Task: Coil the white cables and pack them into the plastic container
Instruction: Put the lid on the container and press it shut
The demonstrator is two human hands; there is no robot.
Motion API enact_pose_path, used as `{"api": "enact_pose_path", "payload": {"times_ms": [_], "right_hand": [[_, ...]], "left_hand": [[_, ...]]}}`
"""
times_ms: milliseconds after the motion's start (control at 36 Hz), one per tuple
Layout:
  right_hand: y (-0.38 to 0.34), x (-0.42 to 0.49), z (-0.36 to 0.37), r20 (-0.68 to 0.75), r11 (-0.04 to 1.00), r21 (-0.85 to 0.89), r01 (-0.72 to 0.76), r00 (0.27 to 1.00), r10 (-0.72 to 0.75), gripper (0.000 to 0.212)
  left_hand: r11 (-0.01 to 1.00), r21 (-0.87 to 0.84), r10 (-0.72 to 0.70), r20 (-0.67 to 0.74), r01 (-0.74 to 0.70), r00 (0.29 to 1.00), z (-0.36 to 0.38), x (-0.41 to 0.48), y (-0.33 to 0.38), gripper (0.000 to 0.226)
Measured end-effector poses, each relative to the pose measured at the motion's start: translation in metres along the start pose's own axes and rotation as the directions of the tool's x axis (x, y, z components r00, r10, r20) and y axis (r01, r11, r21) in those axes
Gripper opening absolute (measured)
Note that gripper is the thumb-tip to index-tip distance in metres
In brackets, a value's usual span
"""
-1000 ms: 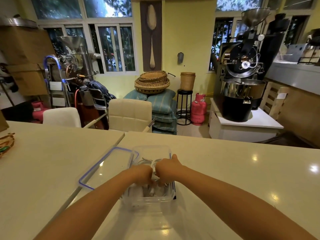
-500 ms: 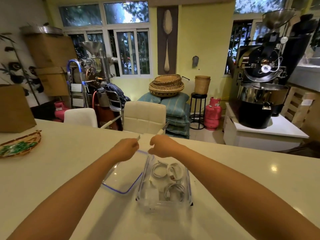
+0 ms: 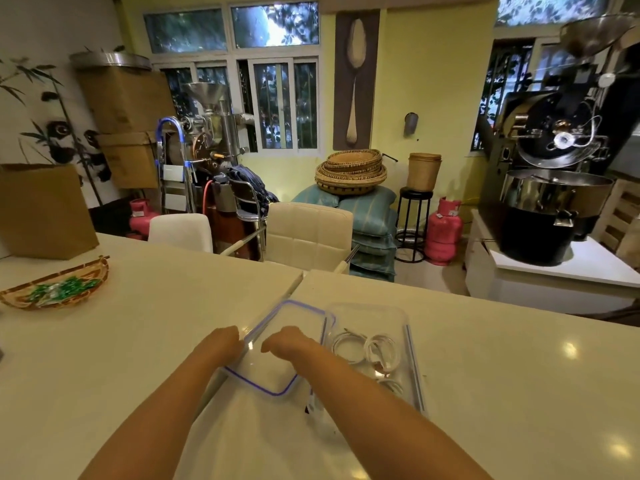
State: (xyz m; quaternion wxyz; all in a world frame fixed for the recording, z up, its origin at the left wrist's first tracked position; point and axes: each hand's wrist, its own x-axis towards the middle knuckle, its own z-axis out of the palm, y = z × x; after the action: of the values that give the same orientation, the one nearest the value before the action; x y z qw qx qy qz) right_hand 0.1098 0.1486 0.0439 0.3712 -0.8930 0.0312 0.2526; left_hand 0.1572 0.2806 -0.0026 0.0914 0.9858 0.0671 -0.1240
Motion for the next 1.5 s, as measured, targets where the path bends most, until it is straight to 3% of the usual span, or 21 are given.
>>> {"api": "enact_pose_path", "payload": {"times_ms": [111, 250, 417, 528, 583, 667, 778, 833, 917, 1028, 1139, 1194, 1278, 1361, 1500], "right_hand": [[-0.004, 0.014, 0.013, -0.039, 0.981, -0.077, -0.177, 0.984, 0.175, 0.069], [0.001, 0.023, 0.015, -0.101, 0.970, -0.047, -0.237, 0.967, 0.232, 0.067], [0.003, 0.023, 0.013, -0.067, 0.978, 0.045, -0.203, 0.976, 0.206, 0.068], [0.002, 0.022, 0.008, -0.057, 0.965, 0.227, -0.134, 0.987, 0.151, 0.069], [-0.003, 0.021, 0.005, -0.048, 0.896, 0.434, -0.092, 0.991, 0.124, 0.071], [-0.009, 0.014, -0.009, -0.031, 0.727, 0.687, -0.011, 0.999, 0.044, 0.064], [-0.015, 0.003, -0.038, 0.014, 0.537, 0.844, 0.005, 0.999, -0.031, 0.066], [-0.015, -0.001, -0.049, -0.003, 0.472, 0.881, 0.017, 1.000, -0.029, 0.064], [-0.009, -0.006, -0.065, -0.074, 0.440, 0.895, 0.078, 0.997, -0.024, 0.057], [0.005, -0.015, -0.084, -0.194, 0.426, 0.890, 0.163, 0.981, 0.031, 0.003], [0.024, -0.025, -0.099, -0.267, 0.513, 0.834, 0.202, 0.962, 0.055, 0.008], [0.035, -0.034, -0.105, -0.261, 0.479, 0.851, 0.215, 0.965, 0.030, 0.021], [0.050, -0.048, -0.109, -0.259, 0.413, 0.879, 0.239, 0.966, -0.008, 0.039], [0.064, -0.058, -0.110, -0.261, 0.339, 0.906, 0.252, 0.965, -0.021, 0.043], [0.087, -0.067, -0.109, -0.274, 0.247, 0.933, 0.263, 0.962, 0.010, 0.049]], "left_hand": [[0.999, 0.045, -0.006, -0.004, 0.006, 1.000, 0.007, 0.007, 0.003, 0.036], [1.000, 0.030, -0.005, -0.014, 0.005, 1.000, 0.015, 0.013, 0.005, 0.036], [1.000, -0.003, 0.014, -0.006, -0.014, 1.000, -0.005, 0.012, 0.004, 0.036], [0.982, -0.176, 0.067, -0.029, -0.071, 0.997, -0.039, 0.002, 0.013, 0.028], [0.952, -0.288, 0.090, -0.059, -0.103, 0.994, -0.055, -0.006, 0.023, 0.014], [0.909, -0.388, 0.126, -0.089, -0.151, 0.988, -0.072, -0.020, 0.041, 0.020], [0.908, -0.340, 0.216, -0.123, -0.246, 0.969, -0.084, -0.045, 0.069, 0.017], [0.918, -0.264, 0.263, -0.155, -0.297, 0.952, -0.085, -0.058, 0.082, 0.010], [0.921, -0.148, 0.329, -0.192, -0.359, 0.925, -0.084, -0.076, 0.100, 0.031], [0.864, -0.105, 0.470, -0.182, -0.493, 0.863, -0.080, -0.091, 0.116, 0.037], [0.791, -0.147, 0.574, -0.160, -0.594, 0.803, -0.074, -0.092, 0.126, 0.019], [0.741, -0.250, 0.603, -0.159, -0.623, 0.782, -0.073, -0.091, 0.128, 0.012], [0.746, -0.287, 0.529, -0.291, -0.600, 0.797, -0.068, -0.083, 0.124, 0.013], [0.801, -0.372, 0.327, -0.383, -0.468, 0.864, -0.055, -0.070, 0.113, 0.020], [0.787, -0.573, 0.133, -0.202, -0.227, 0.970, -0.029, -0.068, 0.104, 0.042]]}}
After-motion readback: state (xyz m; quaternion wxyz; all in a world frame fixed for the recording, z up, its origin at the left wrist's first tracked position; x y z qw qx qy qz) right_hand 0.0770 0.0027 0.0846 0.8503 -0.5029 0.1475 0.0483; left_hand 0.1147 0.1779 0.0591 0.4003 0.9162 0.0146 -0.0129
